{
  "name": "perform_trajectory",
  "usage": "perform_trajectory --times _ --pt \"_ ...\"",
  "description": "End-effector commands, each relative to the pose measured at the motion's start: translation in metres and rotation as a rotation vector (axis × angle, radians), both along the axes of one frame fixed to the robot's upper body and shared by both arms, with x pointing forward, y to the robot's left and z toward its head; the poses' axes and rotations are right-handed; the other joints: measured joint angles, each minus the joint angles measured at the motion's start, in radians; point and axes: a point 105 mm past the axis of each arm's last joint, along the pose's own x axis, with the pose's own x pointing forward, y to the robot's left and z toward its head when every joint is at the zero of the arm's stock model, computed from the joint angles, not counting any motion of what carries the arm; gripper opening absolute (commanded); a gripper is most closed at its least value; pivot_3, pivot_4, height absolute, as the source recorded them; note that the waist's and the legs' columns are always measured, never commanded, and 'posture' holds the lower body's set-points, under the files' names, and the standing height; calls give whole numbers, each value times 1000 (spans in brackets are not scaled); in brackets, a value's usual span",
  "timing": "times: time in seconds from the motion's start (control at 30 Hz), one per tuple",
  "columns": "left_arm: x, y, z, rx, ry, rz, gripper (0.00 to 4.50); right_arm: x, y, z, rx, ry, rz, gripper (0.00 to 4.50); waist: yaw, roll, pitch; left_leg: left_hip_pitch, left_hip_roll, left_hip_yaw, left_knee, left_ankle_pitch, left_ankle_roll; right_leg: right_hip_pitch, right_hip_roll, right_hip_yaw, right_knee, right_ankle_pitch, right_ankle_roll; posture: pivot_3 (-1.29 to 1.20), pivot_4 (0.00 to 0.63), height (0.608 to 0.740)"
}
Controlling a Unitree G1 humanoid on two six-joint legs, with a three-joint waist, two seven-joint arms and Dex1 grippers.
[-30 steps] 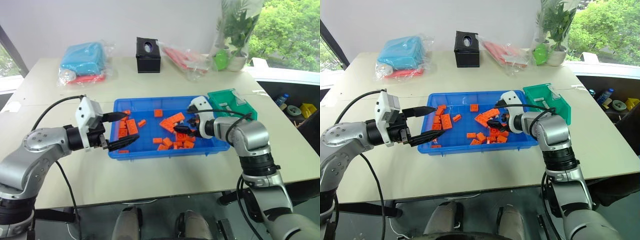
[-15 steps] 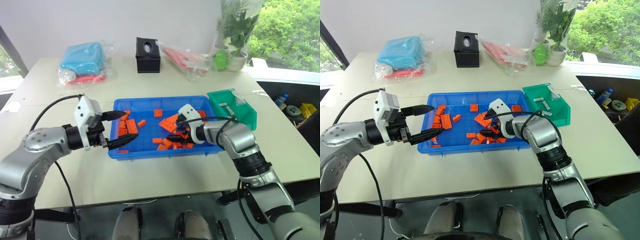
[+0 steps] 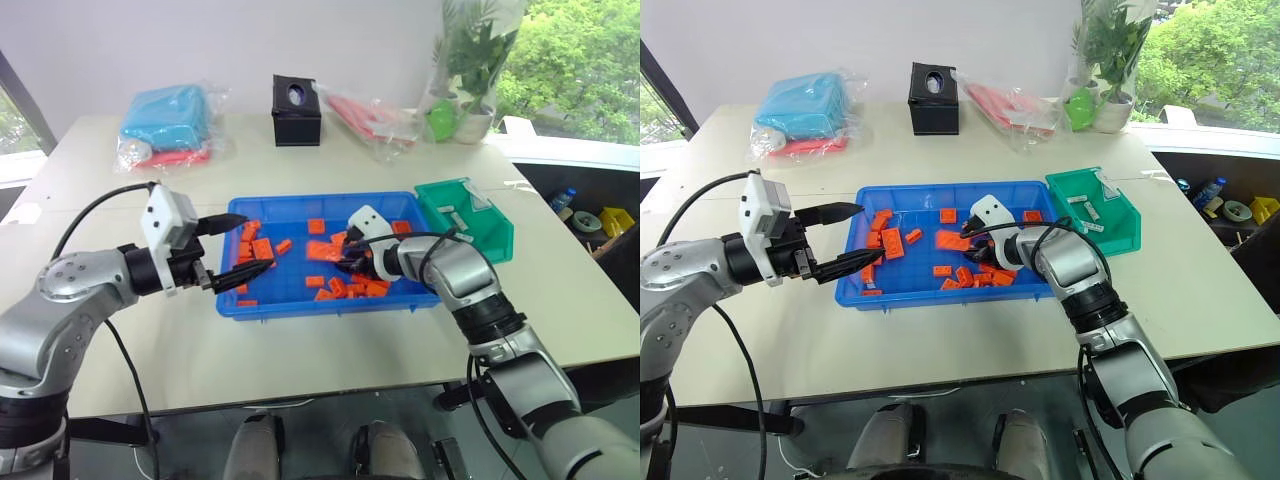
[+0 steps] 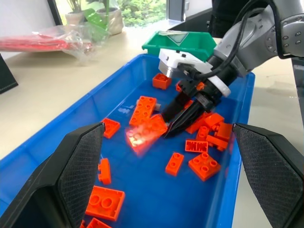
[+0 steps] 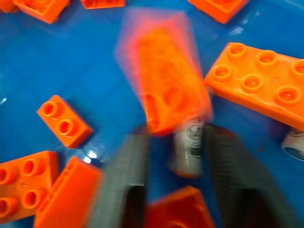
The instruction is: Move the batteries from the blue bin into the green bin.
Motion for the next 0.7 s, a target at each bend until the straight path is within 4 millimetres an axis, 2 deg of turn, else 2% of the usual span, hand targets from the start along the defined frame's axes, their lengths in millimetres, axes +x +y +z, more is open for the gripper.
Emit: perform_trajectory --times 0.03,0.17,0.23,0.33,0.43,0.47,0.5,0.57,0.63,0.7 --pt "0 -2 11 -6 -56 -10 4500 -2 0 8 5 -25 12 182 0 0 0 0 0 0 0 0 0 0 0 0 0 0 0 0 150 630" --pt "1 -3 12 -7 -57 -15 4500 -2 -5 14 14 -37 -4 182 0 0 0 0 0 0 0 0 0 0 0 0 0 0 0 0 150 630" --pt "2 -3 12 -6 -58 -18 4500 1 -8 24 41 -51 -27 182 1 0 0 0 0 0 0 0 0 0 0 0 0 0 0 0 150 630" --pt "2 -3 12 -4 -54 -23 4500 6 -13 48 100 -100 -56 182 0 0 0 0 0 0 0 0 0 0 0 0 0 0 0 0 150 630" --pt "1 -3 10 -3 -46 -29 4500 12 -28 81 201 -134 -124 182 0 1 1 0 0 0 0 0 0 0 0 0 0 0 0 0 150 630" --pt "1 -3 9 -2 -41 -31 4500 17 -47 96 219 -164 -191 182 0 1 1 0 0 0 0 0 0 0 0 0 0 0 0 0 150 630" --pt "0 -2 8 -2 -37 -32 4500 21 -61 105 228 -183 -236 182 2 2 1 0 0 0 0 0 0 0 0 0 0 0 0 0 150 630" --pt "0 -3 6 -3 -30 -37 4500 28 -103 119 207 -235 -371 182 6 1 1 0 0 0 0 0 0 0 0 0 -1 0 0 0 150 630" --pt "0 -4 4 -5 -26 -42 4500 32 -137 122 174 -261 -475 182 11 1 0 -1 -1 0 0 0 0 1 -1 0 -2 0 0 0 150 630" --pt "0 -6 3 -7 -23 -47 4500 33 -163 121 133 -273 -543 182 8 0 0 -1 -2 0 0 0 0 1 -1 0 -3 0 0 0 150 630"
